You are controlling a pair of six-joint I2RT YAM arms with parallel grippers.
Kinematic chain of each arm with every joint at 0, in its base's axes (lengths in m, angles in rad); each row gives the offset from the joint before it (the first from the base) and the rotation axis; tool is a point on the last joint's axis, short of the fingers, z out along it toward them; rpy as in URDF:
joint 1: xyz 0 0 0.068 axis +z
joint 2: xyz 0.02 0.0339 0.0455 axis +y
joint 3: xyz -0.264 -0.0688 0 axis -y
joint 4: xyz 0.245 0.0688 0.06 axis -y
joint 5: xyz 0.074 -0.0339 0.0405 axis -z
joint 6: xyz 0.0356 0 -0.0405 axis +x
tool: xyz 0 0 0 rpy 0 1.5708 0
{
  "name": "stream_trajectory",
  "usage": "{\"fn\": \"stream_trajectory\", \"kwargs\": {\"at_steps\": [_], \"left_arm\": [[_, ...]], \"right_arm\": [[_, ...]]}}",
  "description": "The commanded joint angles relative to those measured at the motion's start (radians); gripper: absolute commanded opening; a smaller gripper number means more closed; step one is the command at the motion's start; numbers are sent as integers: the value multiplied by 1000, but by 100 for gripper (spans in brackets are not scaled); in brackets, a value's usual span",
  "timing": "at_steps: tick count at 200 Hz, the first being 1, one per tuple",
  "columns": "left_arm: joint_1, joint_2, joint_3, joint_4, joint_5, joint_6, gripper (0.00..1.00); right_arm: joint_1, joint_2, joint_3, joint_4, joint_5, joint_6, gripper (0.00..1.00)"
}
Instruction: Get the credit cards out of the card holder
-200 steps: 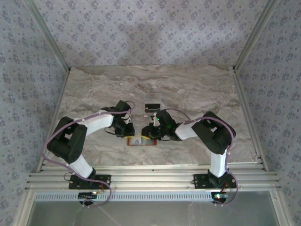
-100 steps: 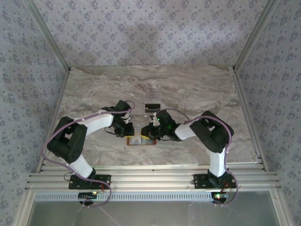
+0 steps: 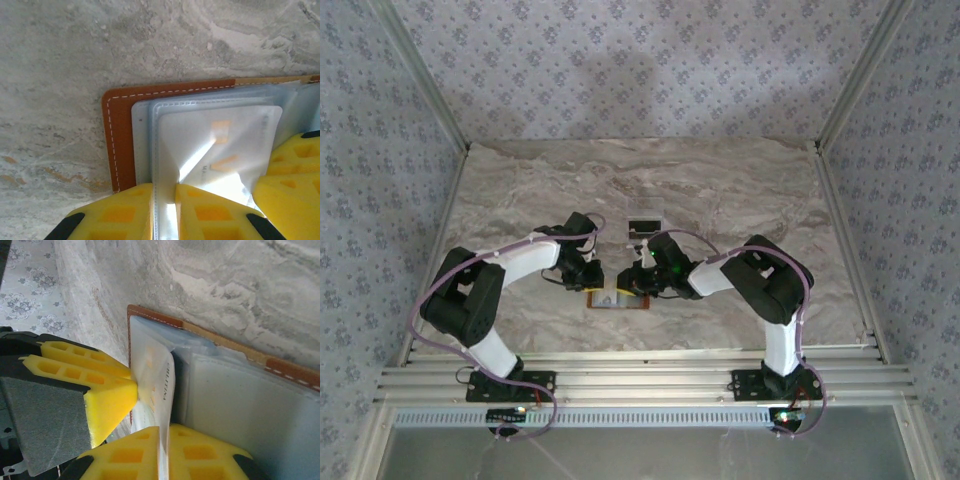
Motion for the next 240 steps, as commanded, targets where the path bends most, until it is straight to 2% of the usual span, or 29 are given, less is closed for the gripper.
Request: {"fn": "stream_trajectory", "kwargs": {"at_steps": [1, 59, 161, 207, 240], "left_arm": [[-13, 45, -16, -15, -29, 9, 18], [-9, 31, -17, -35, -57, 13, 18], [-1, 41, -3, -46, -58, 17, 17], [-3, 54, 2, -37, -34, 15, 17], [-4, 47, -4, -35, -35, 13, 17]], "right_arm": [[31, -15, 26, 62, -43, -21, 9], [-4, -90, -34, -6, 12, -40, 2], [-44, -158, -103, -123, 84, -37, 1], [-7, -133, -58, -43, 39, -23, 16], [7, -128, -37, -41, 52, -15, 17]]}}
